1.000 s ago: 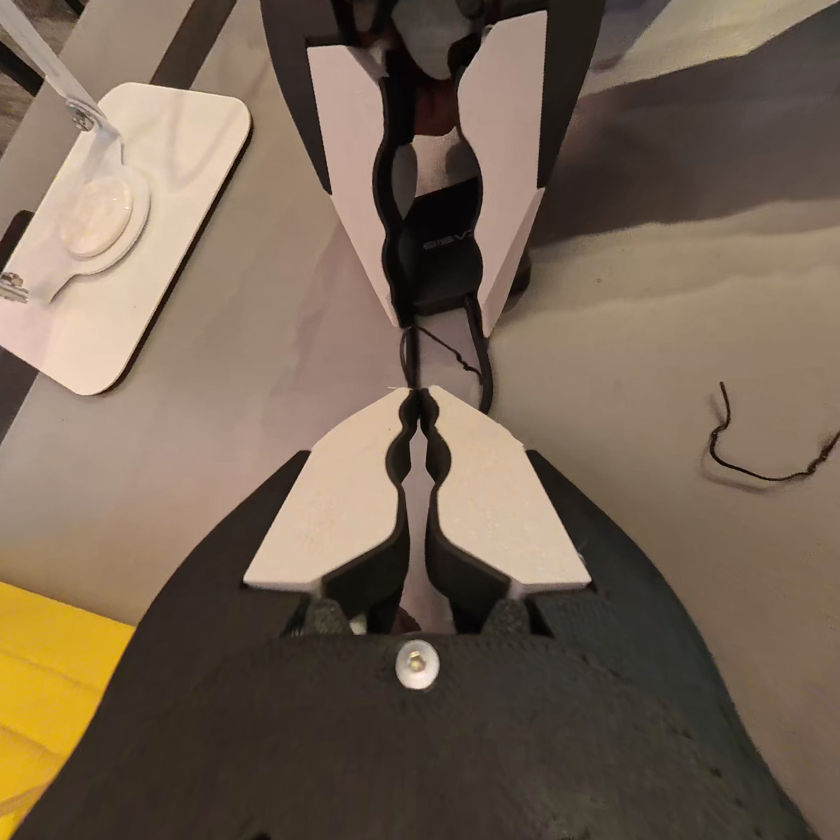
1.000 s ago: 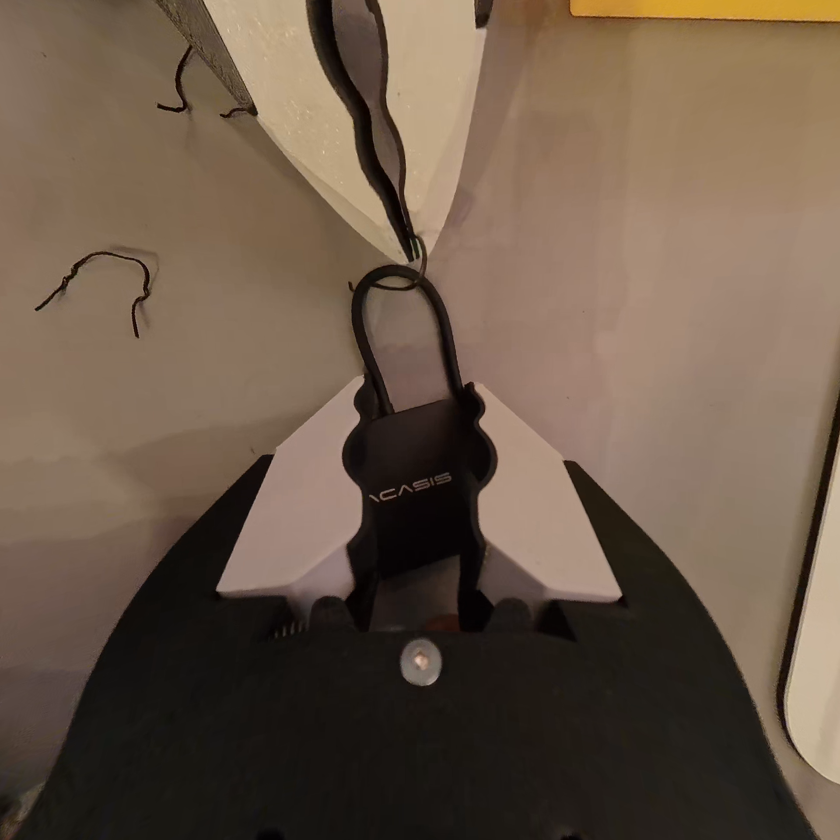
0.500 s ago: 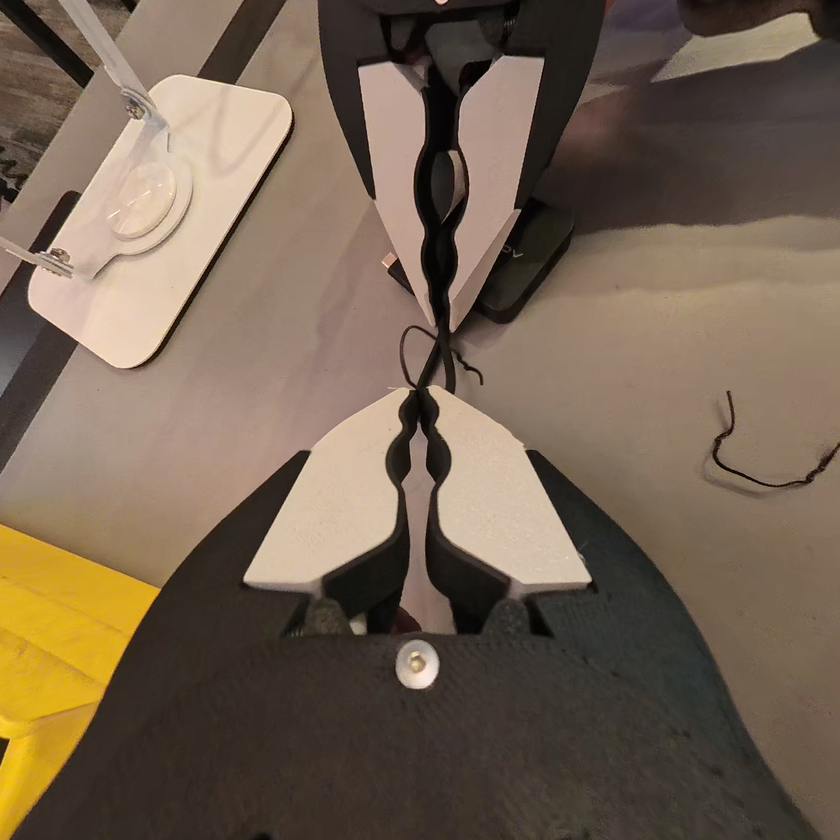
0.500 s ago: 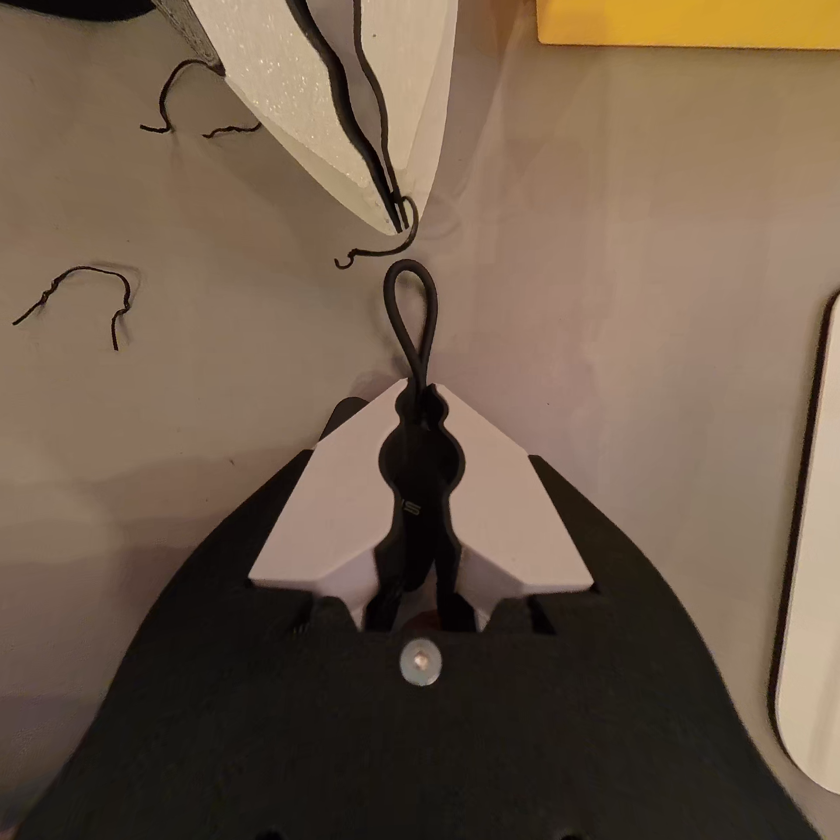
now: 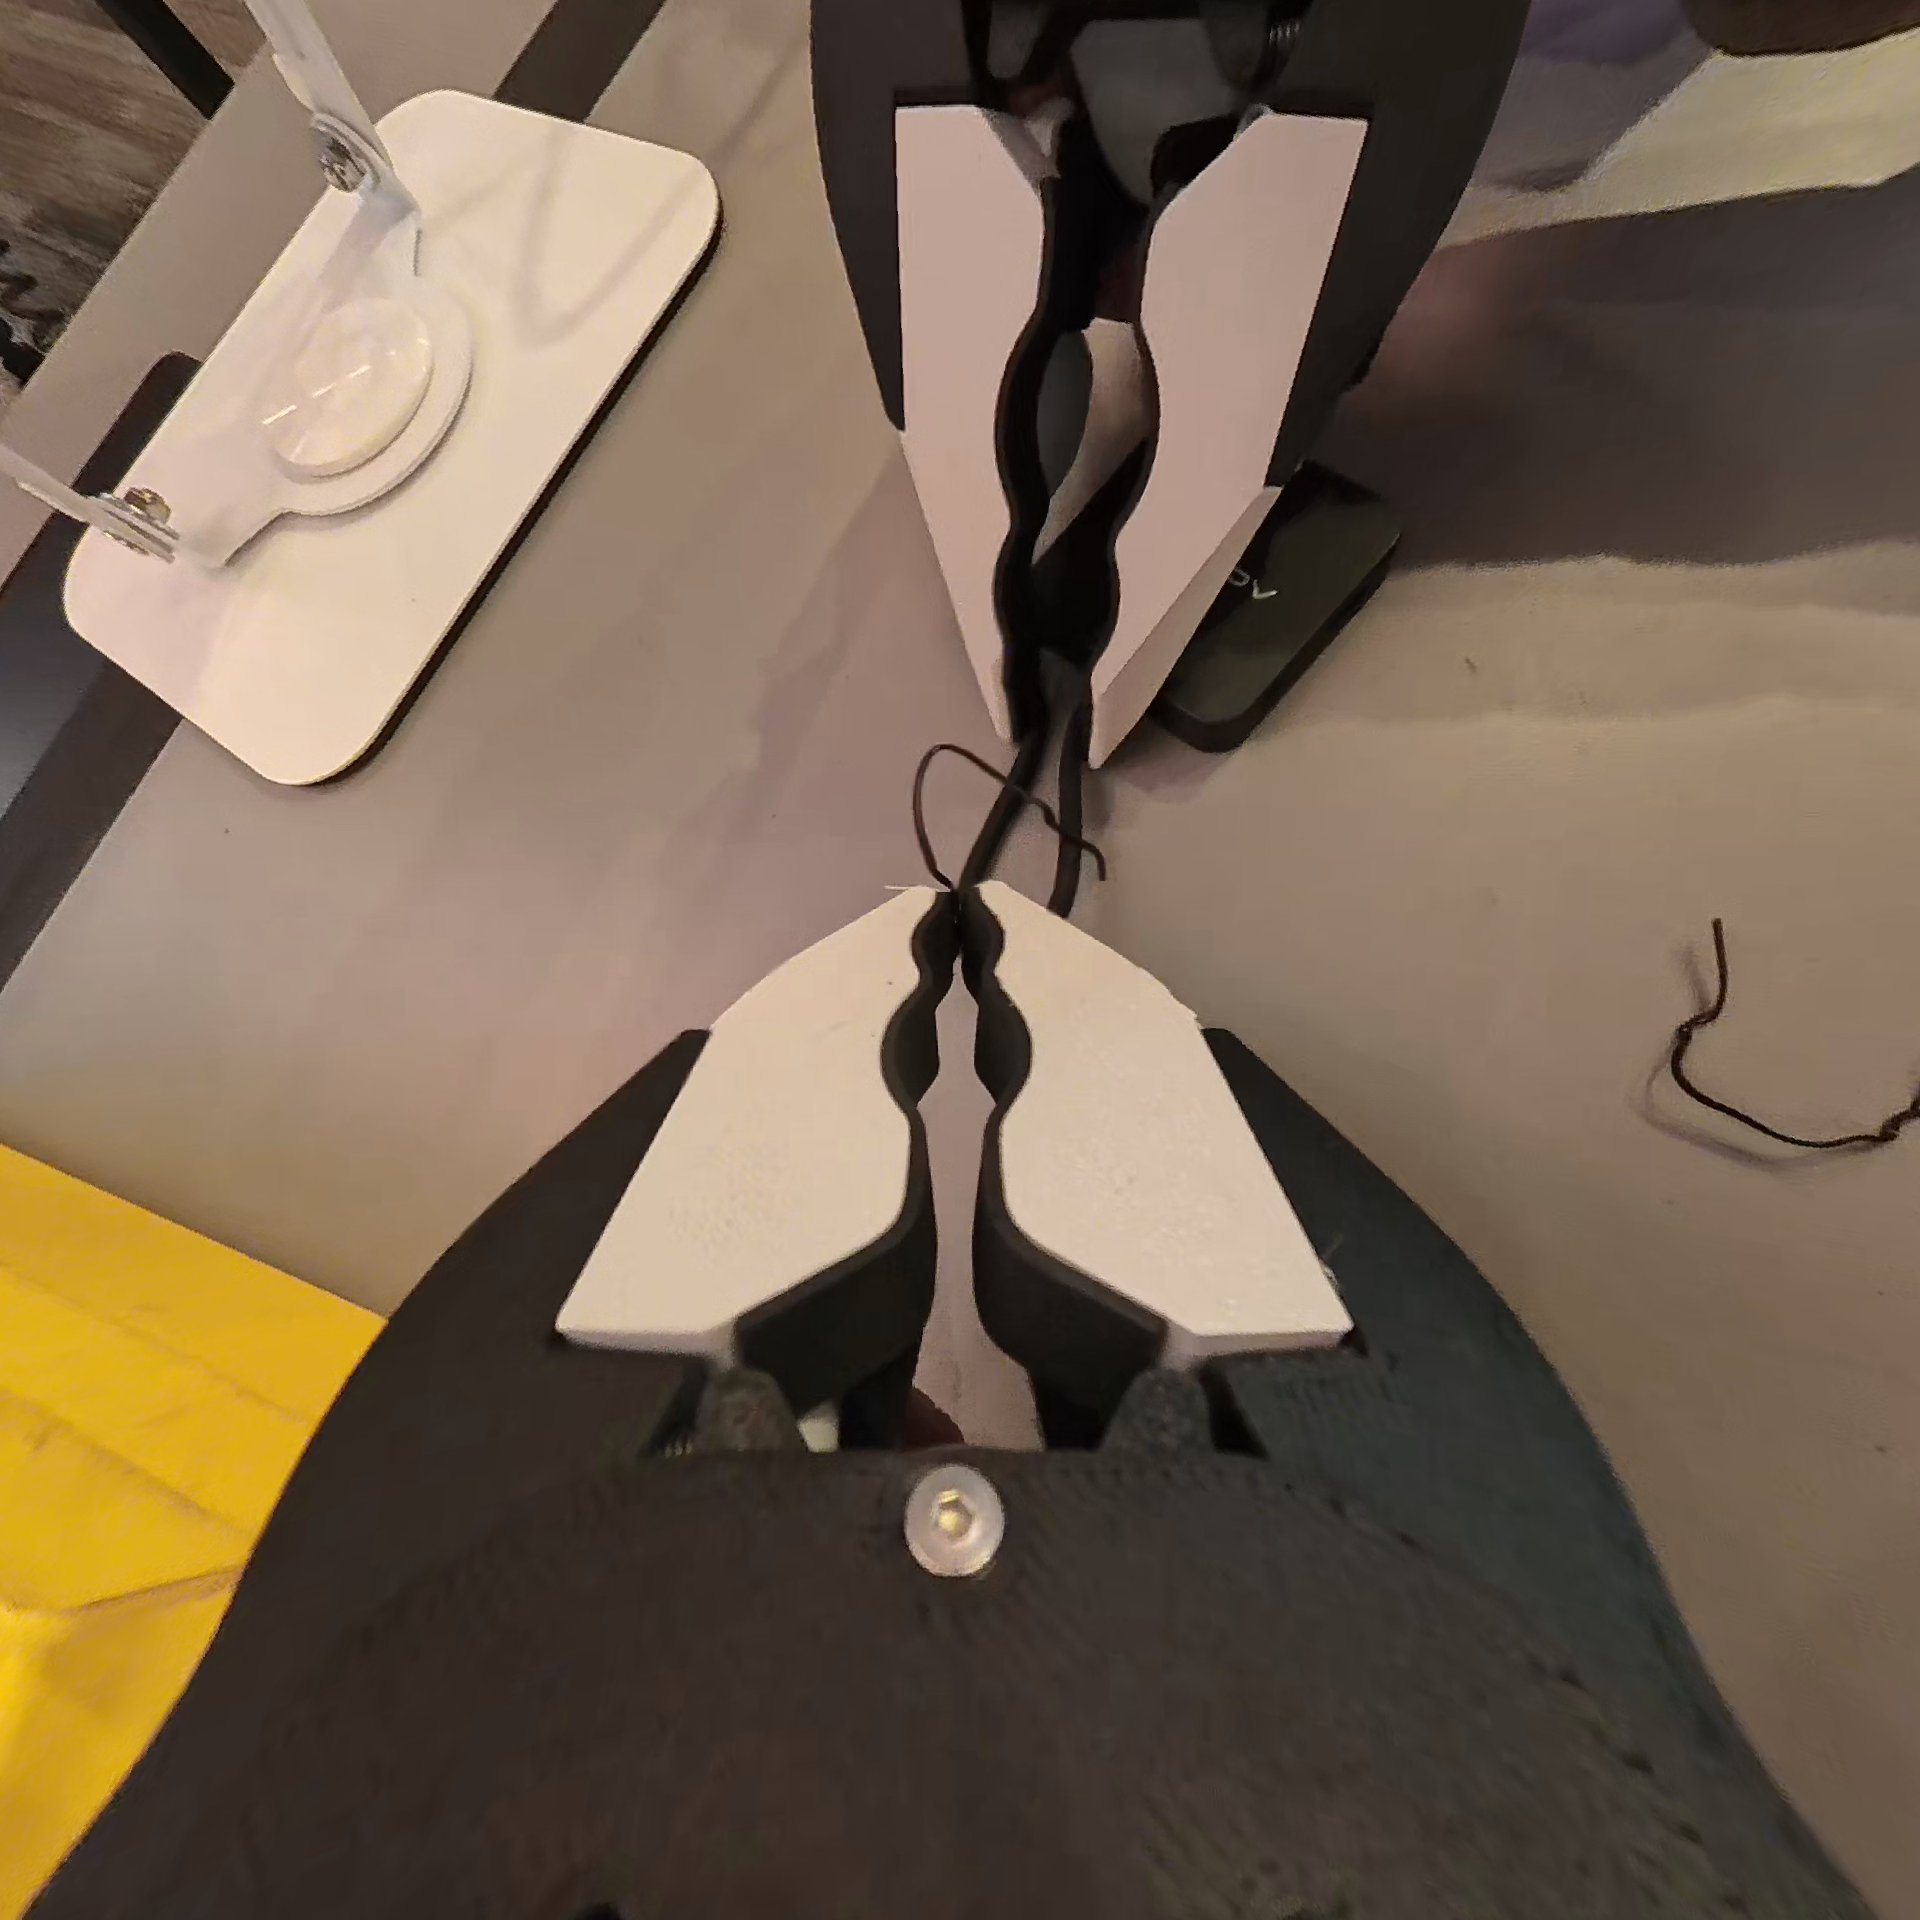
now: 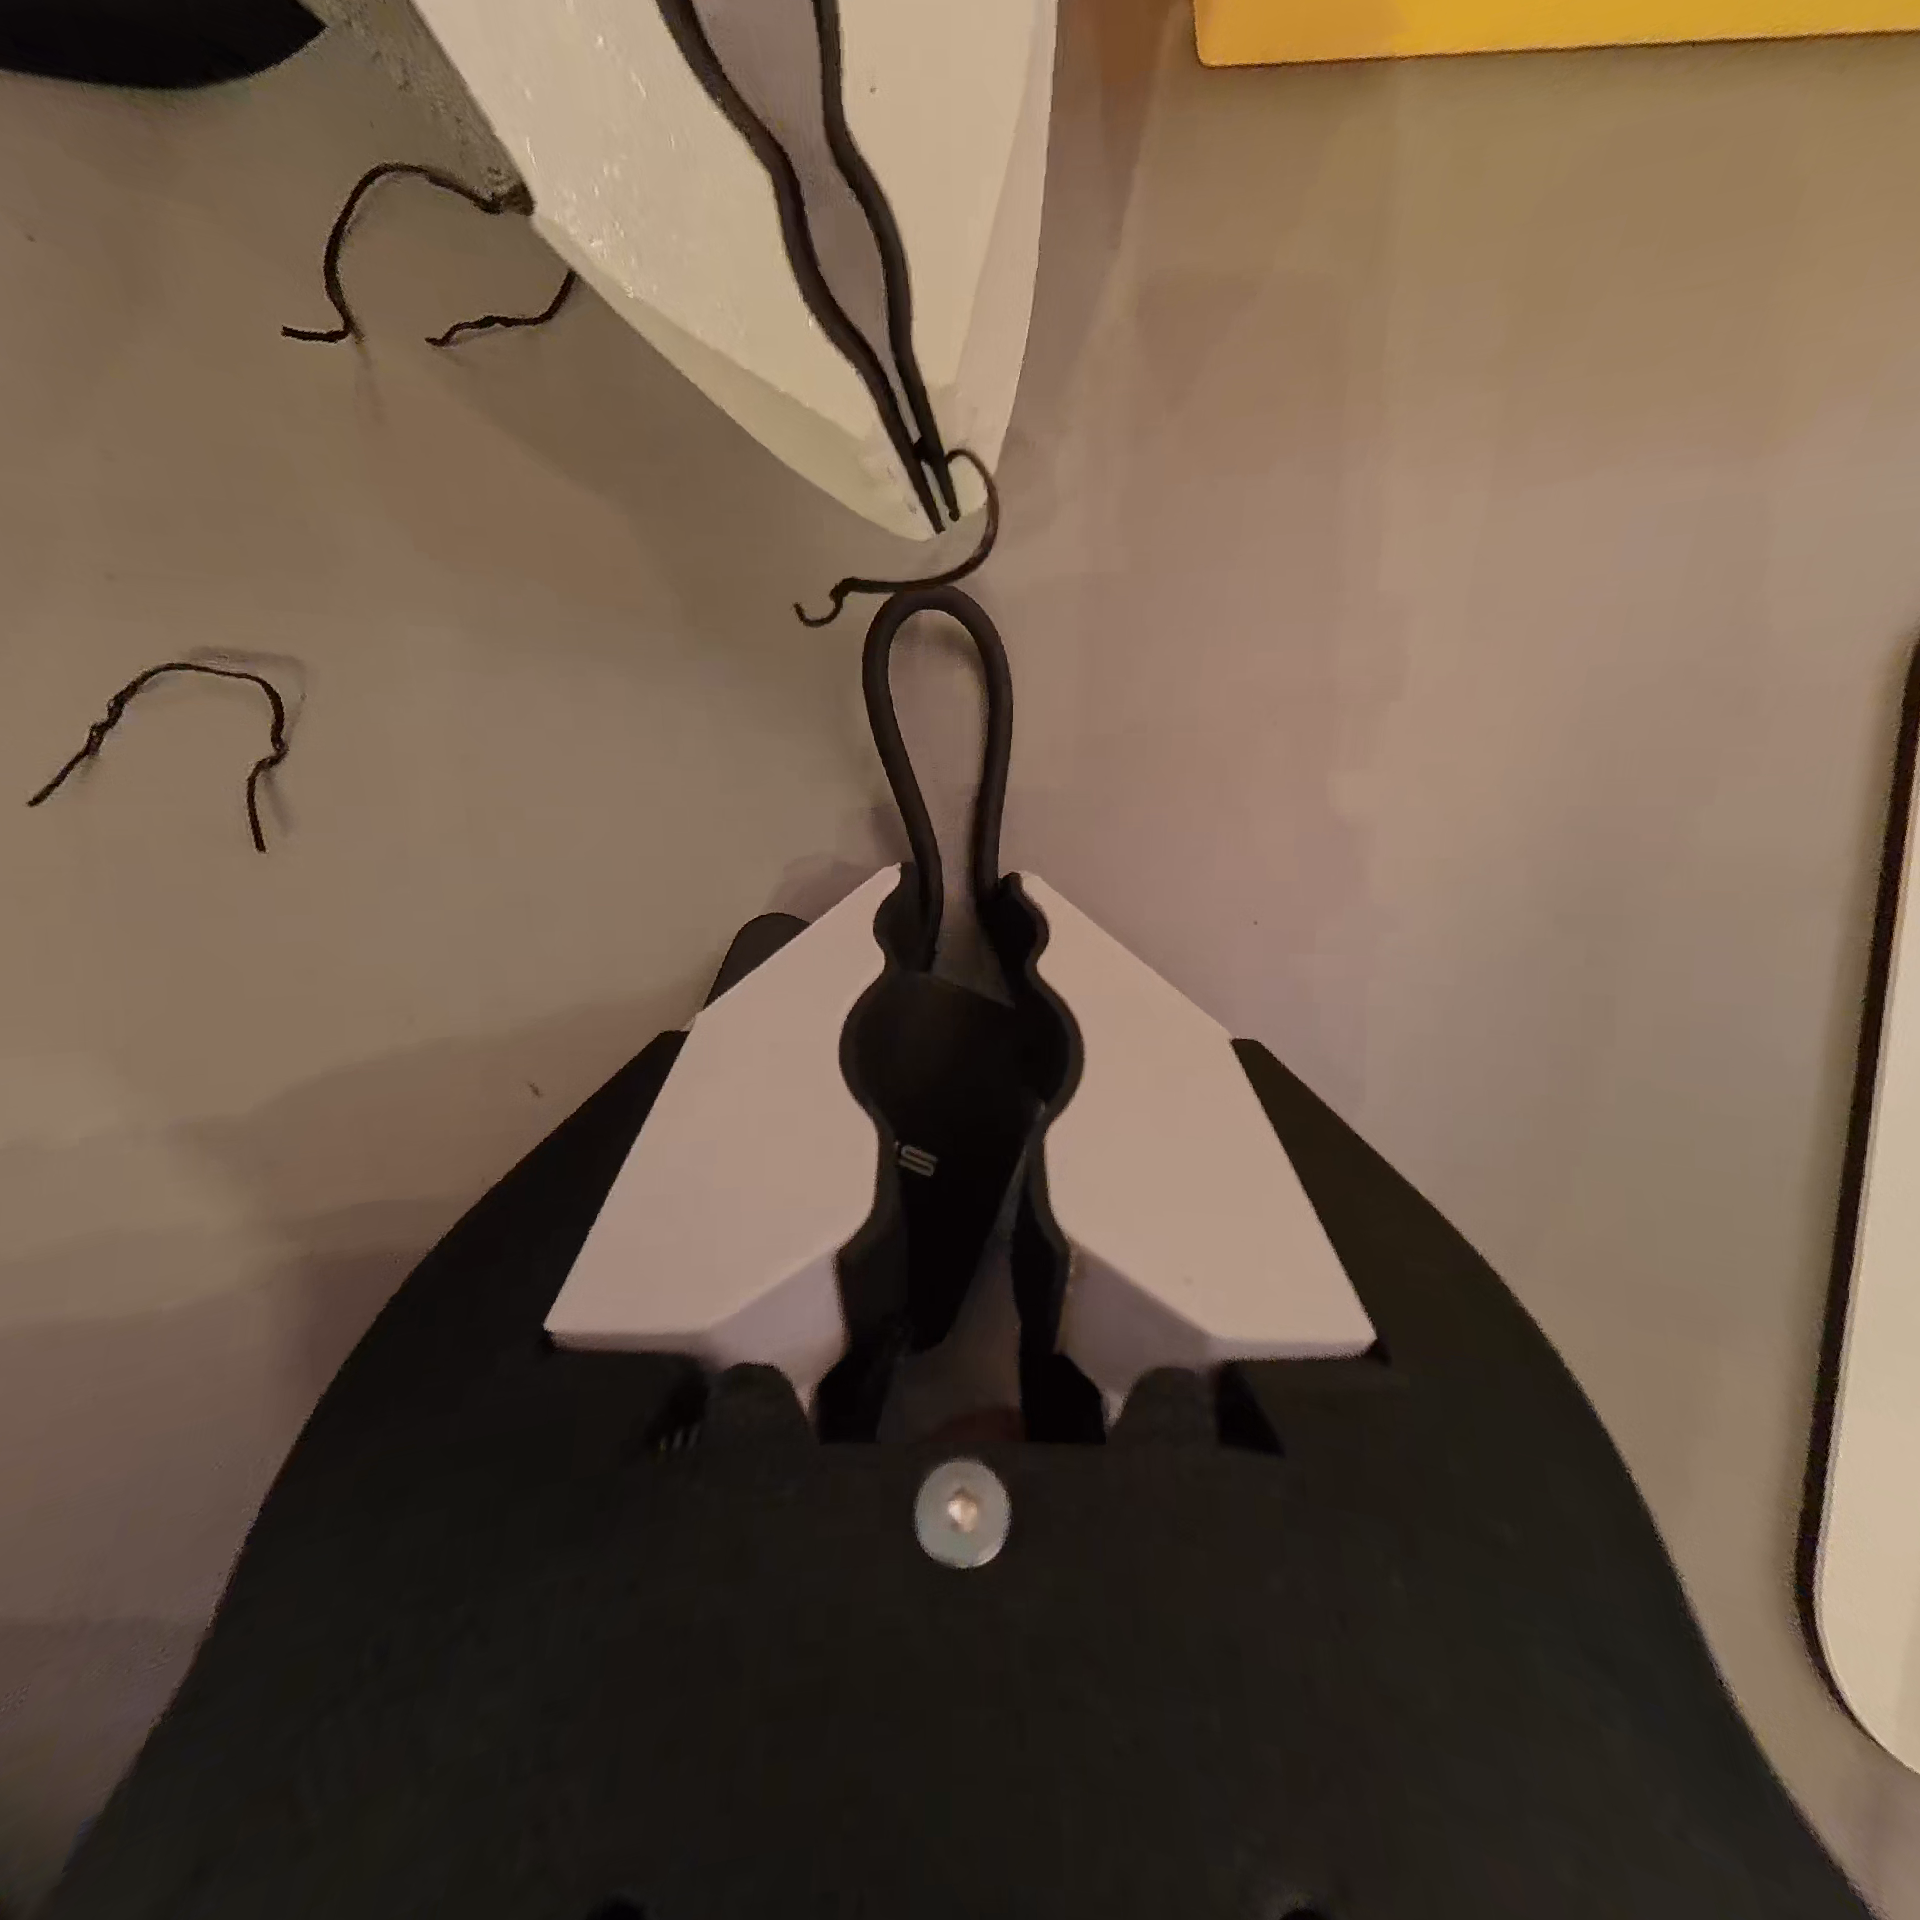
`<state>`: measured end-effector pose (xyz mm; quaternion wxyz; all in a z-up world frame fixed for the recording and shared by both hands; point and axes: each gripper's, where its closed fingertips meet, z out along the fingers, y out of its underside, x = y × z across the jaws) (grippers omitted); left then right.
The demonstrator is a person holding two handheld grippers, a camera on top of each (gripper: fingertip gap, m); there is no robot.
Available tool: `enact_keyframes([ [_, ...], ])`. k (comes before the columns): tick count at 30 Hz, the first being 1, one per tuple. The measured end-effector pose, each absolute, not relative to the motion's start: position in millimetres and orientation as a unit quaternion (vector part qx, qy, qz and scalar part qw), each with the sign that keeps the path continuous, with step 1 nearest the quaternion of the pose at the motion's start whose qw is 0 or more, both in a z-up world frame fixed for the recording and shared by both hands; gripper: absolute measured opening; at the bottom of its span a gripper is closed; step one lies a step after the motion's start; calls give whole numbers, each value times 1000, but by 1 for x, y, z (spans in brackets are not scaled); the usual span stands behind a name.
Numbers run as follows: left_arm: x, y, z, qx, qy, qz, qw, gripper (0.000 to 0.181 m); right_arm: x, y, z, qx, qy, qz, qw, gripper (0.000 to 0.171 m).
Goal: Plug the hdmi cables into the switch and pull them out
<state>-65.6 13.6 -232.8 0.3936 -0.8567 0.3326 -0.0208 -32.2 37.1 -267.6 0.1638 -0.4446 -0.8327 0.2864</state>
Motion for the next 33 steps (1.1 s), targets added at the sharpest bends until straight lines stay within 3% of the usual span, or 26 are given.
enact_keyframes([
  [5, -67, 13, -228, -856, 325, -25, 401, 1, -36, 39, -268, -439, -835, 281, 174, 1],
  [21, -81, 12, -206, -859, 268, -39, 434, 1, -37, 45, -258, -441, -814, 320, 201, 1],
  [33, -86, 23, -183, -849, 230, -92, 467, 1, -31, 48, -199, -416, -771, 404, 263, 0],
])
